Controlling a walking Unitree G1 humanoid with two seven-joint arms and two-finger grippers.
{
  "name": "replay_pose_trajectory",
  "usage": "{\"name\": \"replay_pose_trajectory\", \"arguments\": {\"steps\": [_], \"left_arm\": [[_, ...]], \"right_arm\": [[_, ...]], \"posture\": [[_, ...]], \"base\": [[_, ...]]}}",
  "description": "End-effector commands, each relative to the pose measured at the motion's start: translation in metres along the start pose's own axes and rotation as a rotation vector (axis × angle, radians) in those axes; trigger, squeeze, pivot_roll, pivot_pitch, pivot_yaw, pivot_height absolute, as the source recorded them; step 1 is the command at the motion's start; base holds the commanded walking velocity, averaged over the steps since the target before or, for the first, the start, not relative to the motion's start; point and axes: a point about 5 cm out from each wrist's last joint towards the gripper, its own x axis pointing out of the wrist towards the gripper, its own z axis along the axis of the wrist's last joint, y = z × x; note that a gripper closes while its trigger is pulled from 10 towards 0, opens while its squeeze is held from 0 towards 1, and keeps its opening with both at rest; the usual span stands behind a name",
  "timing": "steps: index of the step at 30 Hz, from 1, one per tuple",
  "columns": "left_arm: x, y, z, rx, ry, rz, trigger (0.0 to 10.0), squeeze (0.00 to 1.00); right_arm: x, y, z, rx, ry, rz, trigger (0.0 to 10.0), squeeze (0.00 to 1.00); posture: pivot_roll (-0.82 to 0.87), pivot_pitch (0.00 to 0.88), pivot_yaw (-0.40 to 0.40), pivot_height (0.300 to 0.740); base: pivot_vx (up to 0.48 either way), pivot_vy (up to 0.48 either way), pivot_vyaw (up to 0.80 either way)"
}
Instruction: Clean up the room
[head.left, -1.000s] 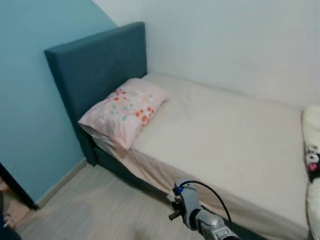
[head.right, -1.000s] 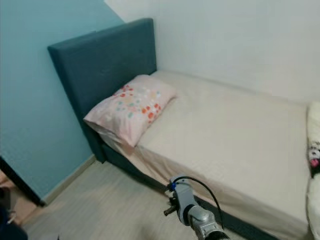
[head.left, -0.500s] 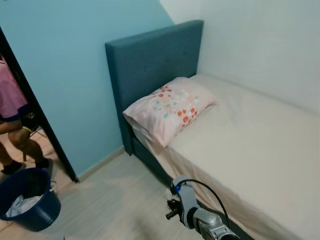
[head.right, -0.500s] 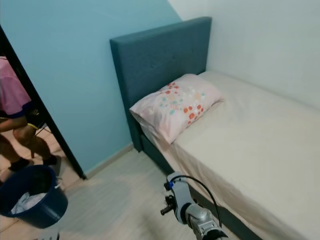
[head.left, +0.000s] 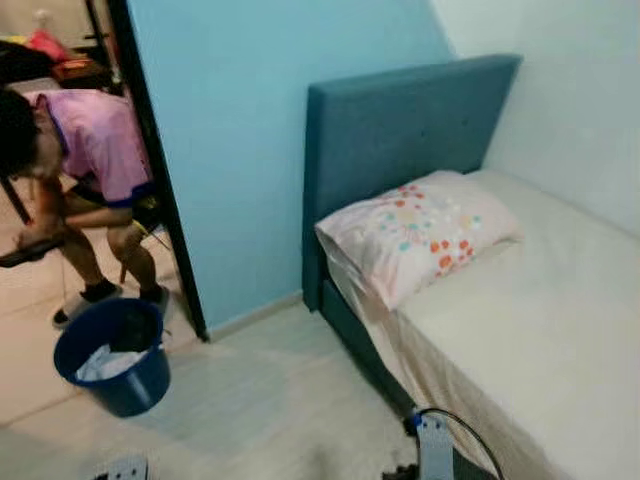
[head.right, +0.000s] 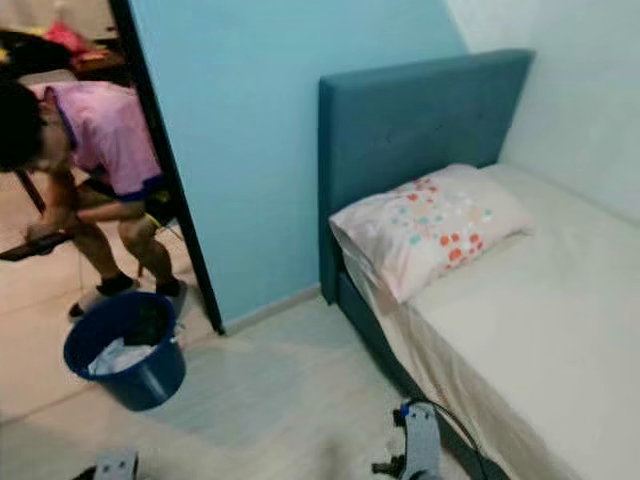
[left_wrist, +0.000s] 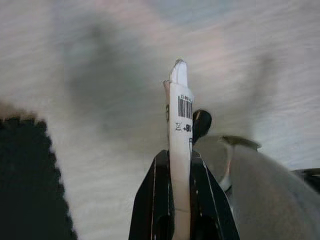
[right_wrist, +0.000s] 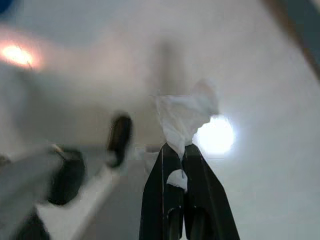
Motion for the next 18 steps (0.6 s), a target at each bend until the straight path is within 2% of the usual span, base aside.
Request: {"name": "replay_pose_trajectory", "arguments": {"steps": [1, 7, 10, 18], "left_arm": [[-0.002, 0.006, -0.009, 0.007, 0.035, 0.014, 10.0, 0.00], [-0.004, 0.012, -0.012, 0.029, 0.050, 0.013, 10.0, 0.00], [-0.003, 0.012, -0.012, 0.043, 0.055, 0.010, 10.0, 0.00], [-0.004, 0.012, -0.013, 0.045, 0.054, 0.002, 10.0, 0.00]], "right_arm": [[0.001, 0.002, 0.004, 0.010, -0.012, -0.001, 10.0, 0.00], [0.000, 0.003, -0.004, -0.068, 0.020, 0.011, 10.0, 0.00], [0.000, 0.002, -0.007, -0.067, 0.031, -0.002, 10.0, 0.00], [-0.001, 0.006, -0.022, -0.069, 0.065, -0.039, 10.0, 0.00]], "posture": [[-0.03, 0.025, -0.051, 0.740], [-0.04, 0.028, -0.044, 0.740], [-0.04, 0.030, -0.046, 0.740], [-0.04, 0.029, -0.043, 0.740]], "base": [[0.000, 0.000, 0.79], [0.000, 0.000, 0.79], [0.000, 0.000, 0.79], [0.393, 0.000, 0.79]]}}
